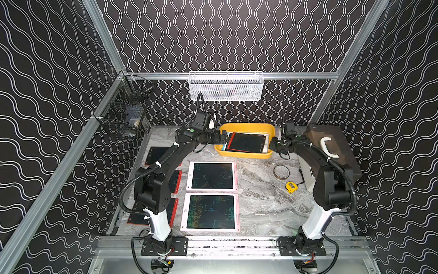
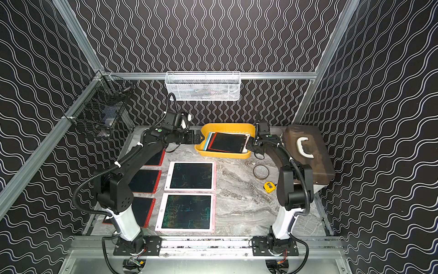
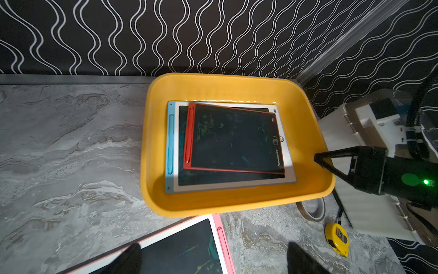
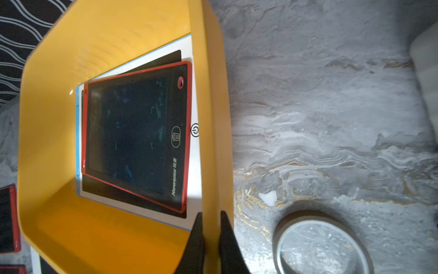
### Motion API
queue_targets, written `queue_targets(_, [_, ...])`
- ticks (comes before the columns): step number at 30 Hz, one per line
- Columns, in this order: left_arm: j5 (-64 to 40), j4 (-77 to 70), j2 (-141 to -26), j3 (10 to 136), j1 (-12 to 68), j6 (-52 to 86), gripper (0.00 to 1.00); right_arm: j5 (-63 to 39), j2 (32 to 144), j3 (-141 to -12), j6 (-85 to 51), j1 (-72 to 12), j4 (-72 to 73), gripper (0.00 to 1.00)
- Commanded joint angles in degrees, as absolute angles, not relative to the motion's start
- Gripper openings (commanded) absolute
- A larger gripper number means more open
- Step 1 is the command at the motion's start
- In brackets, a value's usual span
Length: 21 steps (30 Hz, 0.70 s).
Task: Take out the writing tablet from the storage box
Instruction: Pick up the storage box at the center of the board, then place the storage box on the writing tablet.
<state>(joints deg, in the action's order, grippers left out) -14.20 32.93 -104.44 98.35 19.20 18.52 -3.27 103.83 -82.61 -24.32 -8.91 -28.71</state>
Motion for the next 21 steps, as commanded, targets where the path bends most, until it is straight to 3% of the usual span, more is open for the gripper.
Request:
queue_targets(1, [-14.9, 33.4, -104.7, 97.1, 19.7, 17.3, 0.99, -8.0, 100.6, -79.6, -27.7, -10.2, -20.4, 0.00])
queue_targets(11, [-12.5, 34.6, -103.7, 92.5, 21.8, 17.6, 0.99, -15.4, 89.5, -63.9, -28.9, -11.9, -13.5, 0.00])
queue_targets(21, [-8.1, 32.9, -101.2, 83.6, 25.1, 19.7, 0.99, -12.6, 78.8, -49.5, -30.6, -16.5, -9.7, 0.00])
